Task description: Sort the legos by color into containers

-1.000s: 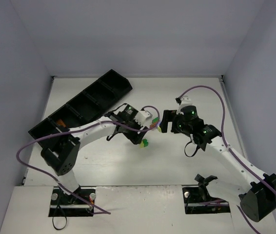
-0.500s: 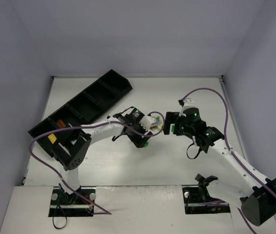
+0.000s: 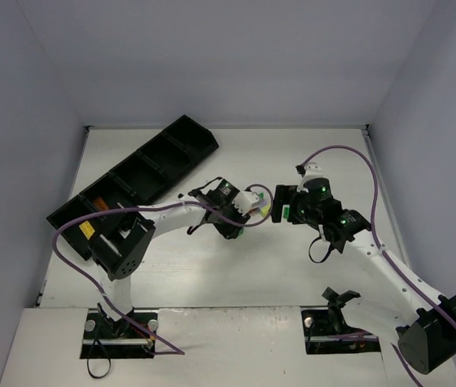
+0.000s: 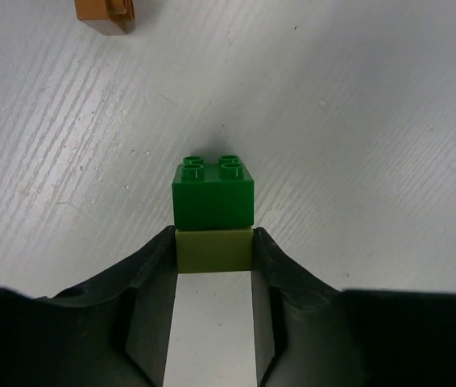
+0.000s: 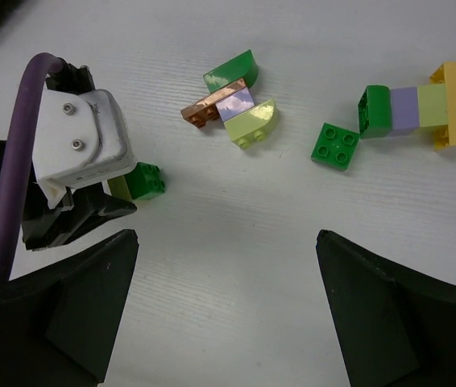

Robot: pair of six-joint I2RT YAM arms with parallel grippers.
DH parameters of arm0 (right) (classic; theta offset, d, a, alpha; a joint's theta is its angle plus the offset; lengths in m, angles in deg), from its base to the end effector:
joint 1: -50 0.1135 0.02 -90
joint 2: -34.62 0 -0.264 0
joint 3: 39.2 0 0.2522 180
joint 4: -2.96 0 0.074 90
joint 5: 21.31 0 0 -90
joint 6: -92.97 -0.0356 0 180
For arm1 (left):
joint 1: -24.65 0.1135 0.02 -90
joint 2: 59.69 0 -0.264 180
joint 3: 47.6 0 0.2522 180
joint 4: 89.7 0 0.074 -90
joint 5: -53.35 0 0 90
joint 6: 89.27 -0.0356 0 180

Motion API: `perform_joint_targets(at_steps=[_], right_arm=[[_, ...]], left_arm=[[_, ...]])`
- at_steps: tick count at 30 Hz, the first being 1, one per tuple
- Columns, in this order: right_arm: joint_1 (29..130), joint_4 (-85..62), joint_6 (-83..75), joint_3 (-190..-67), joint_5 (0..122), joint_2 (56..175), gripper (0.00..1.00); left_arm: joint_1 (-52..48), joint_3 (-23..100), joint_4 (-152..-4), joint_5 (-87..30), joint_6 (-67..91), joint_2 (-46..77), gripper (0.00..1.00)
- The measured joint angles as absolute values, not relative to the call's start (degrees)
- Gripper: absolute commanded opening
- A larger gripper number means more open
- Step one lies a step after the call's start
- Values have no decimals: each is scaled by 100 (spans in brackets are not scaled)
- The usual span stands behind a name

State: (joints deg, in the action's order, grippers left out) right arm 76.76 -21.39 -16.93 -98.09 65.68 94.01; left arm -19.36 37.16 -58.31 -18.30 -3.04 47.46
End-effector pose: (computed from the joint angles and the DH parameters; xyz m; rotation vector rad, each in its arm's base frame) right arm 0.2109 0.1085 0.2925 -0.1570 2.0445 0.5682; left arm 0.2761 -0.2823 0.1827 1.1664 2.2978 -0.6798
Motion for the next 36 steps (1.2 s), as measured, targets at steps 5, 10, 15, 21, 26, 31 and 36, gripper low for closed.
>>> perform_joint_targets(at_steps=[5,10,15,21,26,31,36], right_arm=[[7665,-2135,-1693,-9809,6564,9395,89],[7663,-2148,-1699,-9829,6485,9395,89],[7663,-2312,-1747,-10224,6347,9397,89],[7659,-2353,-1874,-10948,5890,9487,89],[7661,-2351,-2106,-11402,5278,9950,88],[7661,-2375,-2274,-11619,4852,10433,87],[7661,-2351,-2410,-11730,4474,10654,87]], left_arm=[[-1940,3430,-6122,-1830,-301,4586,21],[-1943,3019,-6216,-1918,-234,4141,22],[-1857,2713,-6596,-2014,-131,3314,22],[-1715,2494,-7224,-1977,-57,2488,21],[-1722,2247,-7549,-1728,-68,2040,22],[-1724,2247,-7713,-1509,-83,1887,22],[-1731,2247,-7788,-1350,-124,1749,23]])
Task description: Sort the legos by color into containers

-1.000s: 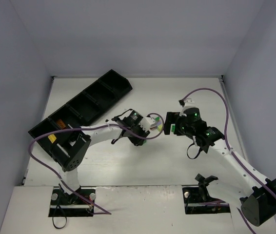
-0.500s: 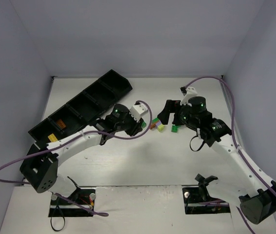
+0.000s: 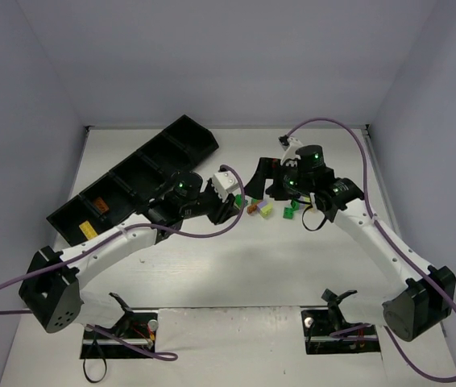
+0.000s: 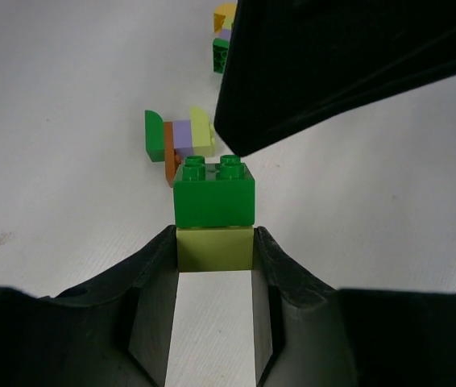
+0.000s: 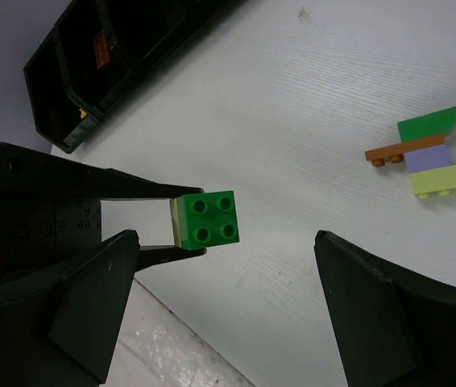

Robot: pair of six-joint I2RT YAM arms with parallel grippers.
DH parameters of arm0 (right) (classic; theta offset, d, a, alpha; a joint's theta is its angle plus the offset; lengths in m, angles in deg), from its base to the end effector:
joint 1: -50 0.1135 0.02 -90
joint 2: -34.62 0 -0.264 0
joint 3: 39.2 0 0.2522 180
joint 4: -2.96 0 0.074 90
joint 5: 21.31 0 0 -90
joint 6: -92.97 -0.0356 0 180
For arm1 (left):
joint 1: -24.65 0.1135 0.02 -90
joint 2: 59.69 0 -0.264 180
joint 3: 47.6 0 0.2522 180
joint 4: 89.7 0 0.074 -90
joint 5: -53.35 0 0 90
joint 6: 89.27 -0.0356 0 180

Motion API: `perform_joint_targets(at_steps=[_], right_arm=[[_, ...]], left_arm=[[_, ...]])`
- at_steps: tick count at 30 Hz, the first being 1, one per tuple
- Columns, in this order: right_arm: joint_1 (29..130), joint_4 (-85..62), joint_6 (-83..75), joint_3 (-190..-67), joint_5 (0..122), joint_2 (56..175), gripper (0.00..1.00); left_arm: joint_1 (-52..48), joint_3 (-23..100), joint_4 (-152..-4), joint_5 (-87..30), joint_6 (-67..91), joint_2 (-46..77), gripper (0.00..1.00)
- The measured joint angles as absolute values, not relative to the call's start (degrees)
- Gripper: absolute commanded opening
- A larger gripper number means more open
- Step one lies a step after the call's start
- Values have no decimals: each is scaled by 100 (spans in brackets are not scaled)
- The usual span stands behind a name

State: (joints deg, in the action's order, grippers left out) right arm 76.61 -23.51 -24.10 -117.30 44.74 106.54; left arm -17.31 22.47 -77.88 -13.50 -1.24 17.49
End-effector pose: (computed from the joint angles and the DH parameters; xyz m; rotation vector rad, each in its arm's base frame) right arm 0.2517 0.1422 0.3547 -0.2889 2.0114 1.0126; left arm 0.2231 -0.2194 0.3051 0.9917 1.6979 -0.8496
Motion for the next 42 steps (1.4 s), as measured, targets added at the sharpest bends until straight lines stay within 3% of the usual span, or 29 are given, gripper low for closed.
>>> perform_joint_targets(at_steps=[18,25,31,34,37,38,42], right_arm=[[7705,-1859,-2672,-11610,3788,10730,80],[7705,-1822,-2702,-11376,3775,10765,71],[7709,-1693,-2720,-11350,3663,10765,52],[7727,-1590,-2737,-11348,3506,10765,35],[7744,-1518,-2770,-11348,3416,10767,7],[7744,-1488,-2761,-11348,3390,10772,3],[7742,-1464,-2726,-11348,3388,10791,0]], left_arm=[[-1875,2252,-7989,-1207,-218,1568,25],[-1879,2265,-8039,-1207,-218,1435,25],[-1879,2274,-8054,-1212,-218,1402,25],[-1881,2276,-8056,-1234,-216,1402,25],[-1886,2274,-8061,-1249,-212,1404,25],[-1886,2276,-8085,-1262,-214,1406,25],[-1886,2274,-8094,-1301,-210,1430,23]])
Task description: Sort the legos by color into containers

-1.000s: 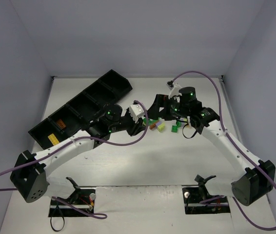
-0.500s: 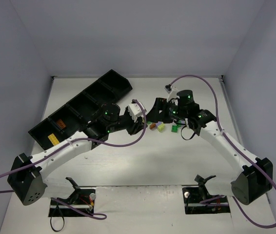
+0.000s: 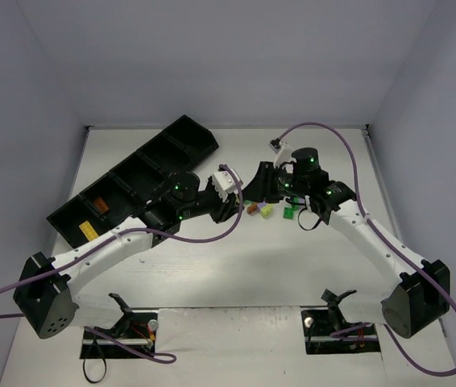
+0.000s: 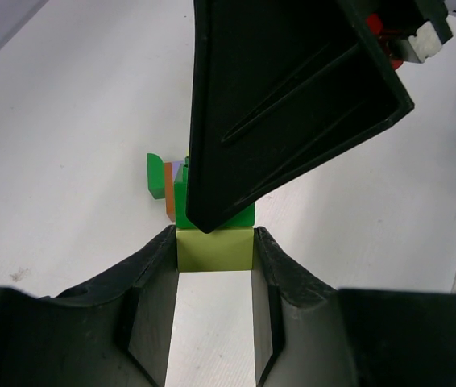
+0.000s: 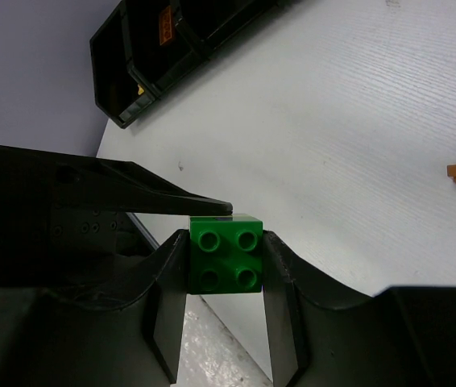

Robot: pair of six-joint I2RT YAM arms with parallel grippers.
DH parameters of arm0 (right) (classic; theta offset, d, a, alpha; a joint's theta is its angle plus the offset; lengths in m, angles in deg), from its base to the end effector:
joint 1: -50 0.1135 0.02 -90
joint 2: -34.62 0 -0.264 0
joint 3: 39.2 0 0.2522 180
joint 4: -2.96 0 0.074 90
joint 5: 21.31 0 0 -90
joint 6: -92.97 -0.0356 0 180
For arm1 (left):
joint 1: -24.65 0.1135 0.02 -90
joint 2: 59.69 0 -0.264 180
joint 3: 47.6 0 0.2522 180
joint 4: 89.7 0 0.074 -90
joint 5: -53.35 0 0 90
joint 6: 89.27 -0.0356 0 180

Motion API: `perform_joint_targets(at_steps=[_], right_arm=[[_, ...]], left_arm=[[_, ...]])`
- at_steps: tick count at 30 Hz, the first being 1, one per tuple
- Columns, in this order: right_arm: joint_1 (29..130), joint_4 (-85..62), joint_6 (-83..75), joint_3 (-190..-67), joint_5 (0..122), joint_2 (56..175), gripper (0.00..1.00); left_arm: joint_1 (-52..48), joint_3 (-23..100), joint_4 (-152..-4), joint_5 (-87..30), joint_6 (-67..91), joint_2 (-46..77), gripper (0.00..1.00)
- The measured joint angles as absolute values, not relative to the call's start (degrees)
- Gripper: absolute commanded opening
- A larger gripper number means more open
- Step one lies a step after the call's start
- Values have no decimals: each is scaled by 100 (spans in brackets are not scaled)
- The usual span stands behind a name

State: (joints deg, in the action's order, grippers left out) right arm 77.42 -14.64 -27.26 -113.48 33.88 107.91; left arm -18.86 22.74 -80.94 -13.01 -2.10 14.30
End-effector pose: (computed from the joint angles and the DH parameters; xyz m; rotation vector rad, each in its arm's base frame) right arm 0.2527 0.1540 0.3412 -0.4076 1.9608 1.2363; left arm 0.2099 -0.2190 0.3283 1.0027 1.5607 -0.8701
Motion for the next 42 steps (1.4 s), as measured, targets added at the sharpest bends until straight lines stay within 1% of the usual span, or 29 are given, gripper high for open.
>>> perform_joint_targets(at_steps=[1,4,9,16,20,23,24,26,27,30,37,40,41,42], right_arm=[[7738,-1470,-2702,-11348,3405,10791,0],[7705,-1490,-2659,-11348,3458,10791,0],[7635,-1555,-2514,-11389,3628,10789,0],[7543,-1619,-2272,-11623,4070,10700,0],[7506,-1649,-2095,-11630,4487,10475,0],[7491,-1711,-1983,-11627,4704,10337,0],[7482,-1750,-1948,-11627,4754,10311,0],[7477,-1796,-1907,-11597,4848,10269,0],[7477,-1800,-1887,-11553,4889,10243,0],[7477,-1890,-1828,-11411,5005,10182,0],[7477,-2010,-1682,-11315,5182,10153,0],[7477,-2010,-1631,-11310,5222,10149,0],[7477,-2012,-1621,-11310,5228,10149,0],[7477,-2012,-1614,-11310,5241,10149,0]], left_arm=[[-1886,2274,-8098,-1321,-205,1446,17],[-1886,2274,-8142,-1389,-133,1494,5],[-1737,2167,-8225,-1518,179,1588,3],[-1477,1749,-8115,-1817,503,1758,4],[-1186,1762,-8026,-2219,708,1767,9],[-528,2055,-7724,-2775,914,1874,12],[-275,2234,-7584,-2925,986,1946,14],[171,2647,-7381,-3325,1124,2143,16],[392,2868,-7257,-3537,1191,2256,21],[884,3447,-6979,-4027,1357,2646,24],[1522,3869,-6544,-4488,1517,3690,34],[1679,3946,-6321,-4608,1559,4119,47],[1710,3959,-6262,-4632,1572,4206,55],[1732,3970,-6207,-4654,1585,4272,57]])
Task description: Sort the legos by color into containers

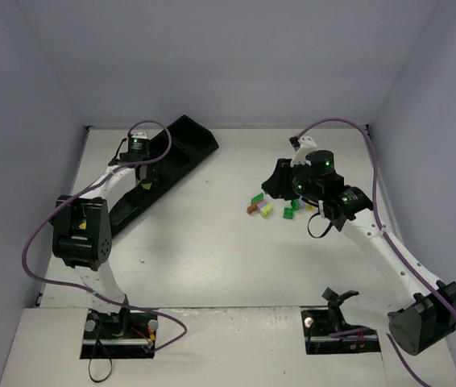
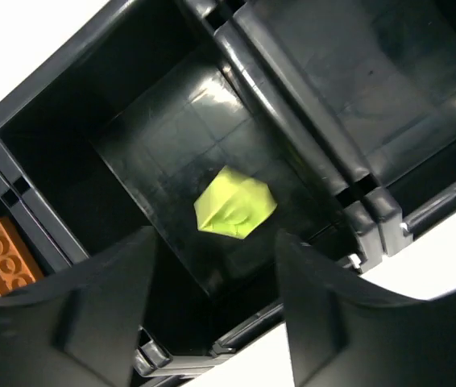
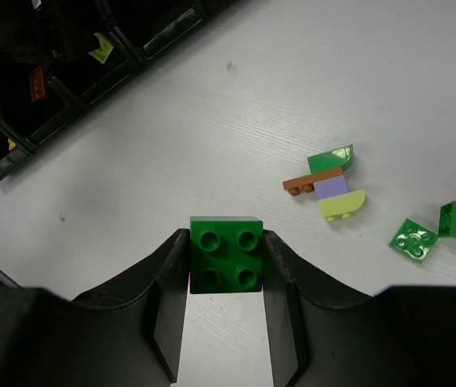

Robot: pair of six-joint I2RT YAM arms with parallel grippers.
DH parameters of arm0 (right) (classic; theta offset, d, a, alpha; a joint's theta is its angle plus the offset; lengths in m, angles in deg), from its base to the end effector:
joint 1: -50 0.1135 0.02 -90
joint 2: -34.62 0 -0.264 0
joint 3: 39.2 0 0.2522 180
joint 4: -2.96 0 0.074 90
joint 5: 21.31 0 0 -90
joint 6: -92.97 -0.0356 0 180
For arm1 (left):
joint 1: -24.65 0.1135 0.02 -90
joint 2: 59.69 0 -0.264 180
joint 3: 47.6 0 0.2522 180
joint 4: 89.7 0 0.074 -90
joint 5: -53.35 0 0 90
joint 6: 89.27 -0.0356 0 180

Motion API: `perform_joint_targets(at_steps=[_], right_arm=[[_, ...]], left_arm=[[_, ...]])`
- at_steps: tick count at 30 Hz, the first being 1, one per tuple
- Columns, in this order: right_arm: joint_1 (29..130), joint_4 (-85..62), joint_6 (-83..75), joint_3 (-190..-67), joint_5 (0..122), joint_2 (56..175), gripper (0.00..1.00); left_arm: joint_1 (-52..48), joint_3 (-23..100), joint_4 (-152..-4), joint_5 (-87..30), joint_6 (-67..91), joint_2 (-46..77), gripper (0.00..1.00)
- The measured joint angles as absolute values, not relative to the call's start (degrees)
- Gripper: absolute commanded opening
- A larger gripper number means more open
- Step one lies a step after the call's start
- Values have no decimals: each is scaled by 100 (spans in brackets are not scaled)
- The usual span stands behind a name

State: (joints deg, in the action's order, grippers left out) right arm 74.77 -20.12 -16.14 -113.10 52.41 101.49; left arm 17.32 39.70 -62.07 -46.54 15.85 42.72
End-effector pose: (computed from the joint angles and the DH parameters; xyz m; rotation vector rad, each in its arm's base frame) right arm 0.2415 0.1224 0.3572 -0.2988 1.8918 0.7883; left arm 0.3978 -0.0450 0.2316 -0.2433 2.2902 -0.0007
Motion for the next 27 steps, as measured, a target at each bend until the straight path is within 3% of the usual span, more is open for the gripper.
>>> perform_joint_targets(at_steps=[8,10,17,27], right_arm=[[7480,-2014,-1426,-11306,5239,10149,0],[7480,-2008,-1308,-11304,5237,10149,0],[7731,-1479,-530,-10666,5200,9631,0],[8387,-760,1151,-10274,5049,8988,5]], left_arm=[[1716,4263,-5932,-4361,1626,4162,62],[1649,4267,-5792,-4093,1661,3904,74],[525,4800,-5139,-2700,1956,3043,76],[-723,5373,-4975,-466,2975,2945,76]])
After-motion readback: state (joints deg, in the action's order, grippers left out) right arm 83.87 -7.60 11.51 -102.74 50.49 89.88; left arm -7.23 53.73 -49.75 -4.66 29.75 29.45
